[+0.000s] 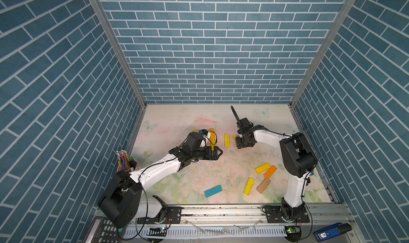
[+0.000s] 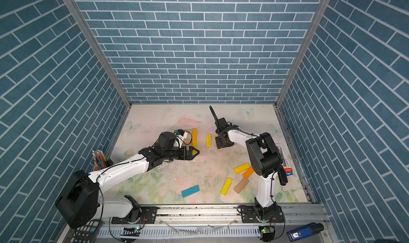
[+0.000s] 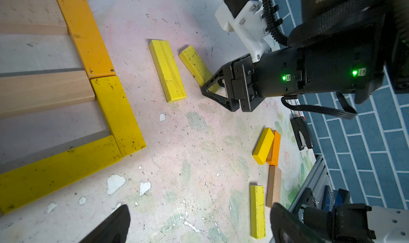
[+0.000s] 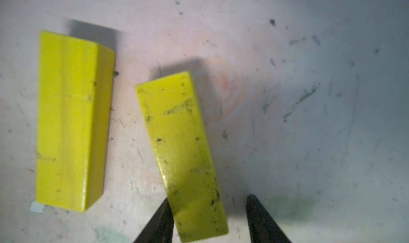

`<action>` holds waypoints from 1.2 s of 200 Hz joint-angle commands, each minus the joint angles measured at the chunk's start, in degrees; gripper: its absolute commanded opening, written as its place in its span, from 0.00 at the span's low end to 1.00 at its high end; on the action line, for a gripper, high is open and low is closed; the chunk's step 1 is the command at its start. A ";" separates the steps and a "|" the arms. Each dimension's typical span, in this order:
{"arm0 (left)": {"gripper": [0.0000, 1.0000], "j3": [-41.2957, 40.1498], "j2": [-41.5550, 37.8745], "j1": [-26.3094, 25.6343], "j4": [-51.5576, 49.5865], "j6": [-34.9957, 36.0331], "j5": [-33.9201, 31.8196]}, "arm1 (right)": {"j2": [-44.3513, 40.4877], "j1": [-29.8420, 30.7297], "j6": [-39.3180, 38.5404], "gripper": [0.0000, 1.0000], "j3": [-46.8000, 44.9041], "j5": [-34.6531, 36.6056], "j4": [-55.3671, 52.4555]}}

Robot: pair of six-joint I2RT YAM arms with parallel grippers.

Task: Assemble the number 8 with building blocks
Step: Place the building block at the center of the board, then assemble the building block at the center of the board.

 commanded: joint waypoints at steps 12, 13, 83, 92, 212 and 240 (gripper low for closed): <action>1.00 -0.57 -0.20 -0.23 0.82 0.05 -0.33 | -1.39 -2.06 2.86 0.51 -2.47 0.87 -1.03; 0.99 -0.54 -0.21 -0.23 0.86 0.08 -0.32 | -1.36 -2.15 2.83 0.51 -2.47 0.82 -1.01; 0.99 -0.70 -0.76 -0.23 0.21 0.21 -0.68 | 0.93 -4.89 -0.51 0.49 0.05 -5.56 0.85; 1.00 -0.69 -0.64 -0.26 0.19 0.19 -0.68 | 1.16 -4.89 -1.25 0.49 0.52 -6.52 0.88; 0.99 -0.73 -0.24 -0.23 0.15 0.19 -0.40 | 5.37 -4.71 -10.33 0.53 7.50 -6.42 -3.09; 1.00 -0.73 -0.44 -0.23 -0.07 0.27 -0.51 | 6.26 -4.75 -12.65 0.53 9.18 -5.98 -4.20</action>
